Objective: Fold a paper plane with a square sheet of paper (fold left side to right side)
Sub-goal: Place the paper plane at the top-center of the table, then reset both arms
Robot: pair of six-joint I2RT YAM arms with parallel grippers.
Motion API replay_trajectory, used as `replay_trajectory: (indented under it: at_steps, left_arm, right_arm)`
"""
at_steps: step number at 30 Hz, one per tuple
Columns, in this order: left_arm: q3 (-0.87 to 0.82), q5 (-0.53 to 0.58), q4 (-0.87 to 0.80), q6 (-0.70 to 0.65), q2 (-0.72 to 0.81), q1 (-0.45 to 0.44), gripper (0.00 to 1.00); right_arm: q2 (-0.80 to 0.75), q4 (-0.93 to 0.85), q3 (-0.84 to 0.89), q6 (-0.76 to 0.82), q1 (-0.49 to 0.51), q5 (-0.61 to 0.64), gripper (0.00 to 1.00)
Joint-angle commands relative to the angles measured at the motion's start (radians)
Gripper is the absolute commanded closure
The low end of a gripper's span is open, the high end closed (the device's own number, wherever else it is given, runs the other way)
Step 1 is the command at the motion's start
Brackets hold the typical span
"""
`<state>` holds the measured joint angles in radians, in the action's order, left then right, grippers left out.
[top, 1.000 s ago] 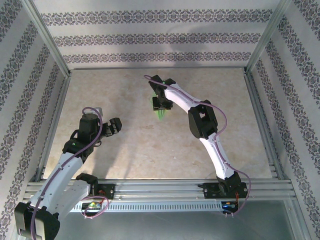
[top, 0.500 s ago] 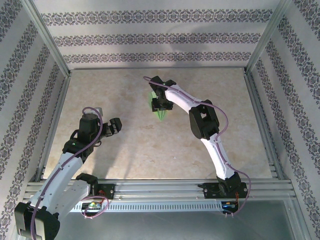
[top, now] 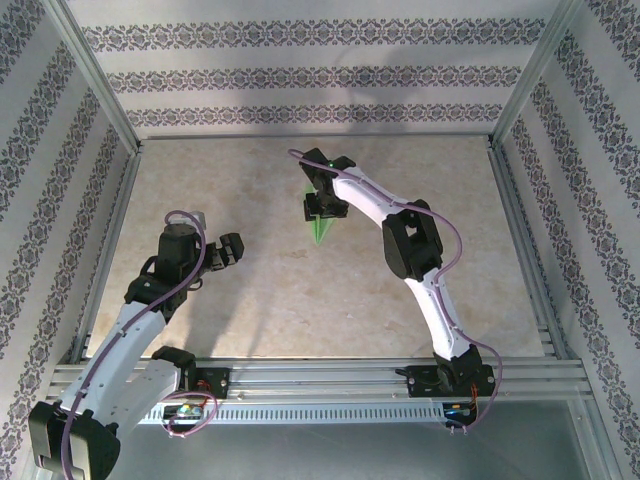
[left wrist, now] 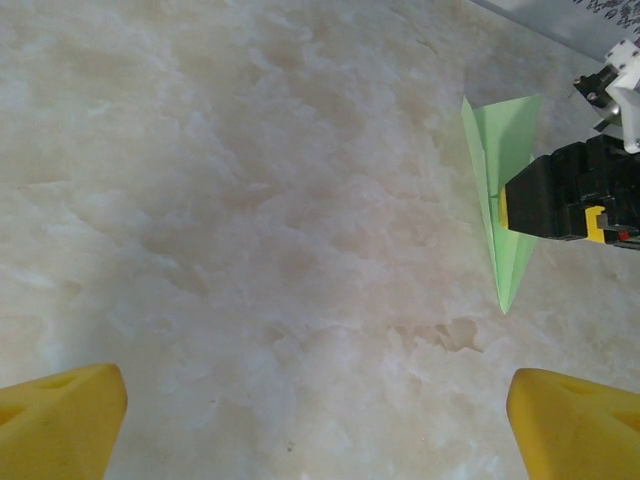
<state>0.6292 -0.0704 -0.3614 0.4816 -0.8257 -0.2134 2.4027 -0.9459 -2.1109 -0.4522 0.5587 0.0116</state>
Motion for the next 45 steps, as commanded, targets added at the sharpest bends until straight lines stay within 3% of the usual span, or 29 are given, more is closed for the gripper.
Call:
replay_trajectory:
  at_steps: [1,10,16,22,30,36,40,45]
  left_arm:
    - [0.036,0.014,-0.037,-0.023,-0.001,0.017,0.02]
    - [0.053,0.009,-0.040,-0.010,0.002,0.019,0.00]
    - [0.069,0.021,-0.011,-0.015,0.002,0.034,0.00]
    - [0.057,0.131,0.033,-0.069,0.010,0.053,0.00]
    - [0.027,0.221,0.097,-0.164,0.071,0.069,0.00]
    - [-0.047,0.324,0.174,-0.209,0.104,0.073,0.00]
    - [-0.113,0.379,0.279,-0.267,0.073,0.078,0.00]
    - [-0.179,0.460,0.424,-0.333,0.012,0.083,0.00]
  right_arm:
    - [-0.067,-0.024,0.021,-0.035,0.007,0.021,0.39]
    - [-0.227,-0.012,0.131,-0.024,0.037,0.053,0.39]
    - [-0.500,0.068,0.361,0.027,0.047,0.131,0.36]
    - [-0.813,0.165,0.640,0.075,0.016,0.217,0.29]
    - [-1.190,0.325,0.993,0.115,-0.133,0.211,0.19]
    - [-1.407,0.529,1.272,0.137,-0.351,0.124,0.08]
    - [-1.462,0.702,1.434,0.177,-0.477,0.128,0.02]
    - [-1.414,0.955,1.580,0.278,-0.534,0.134,0.02]
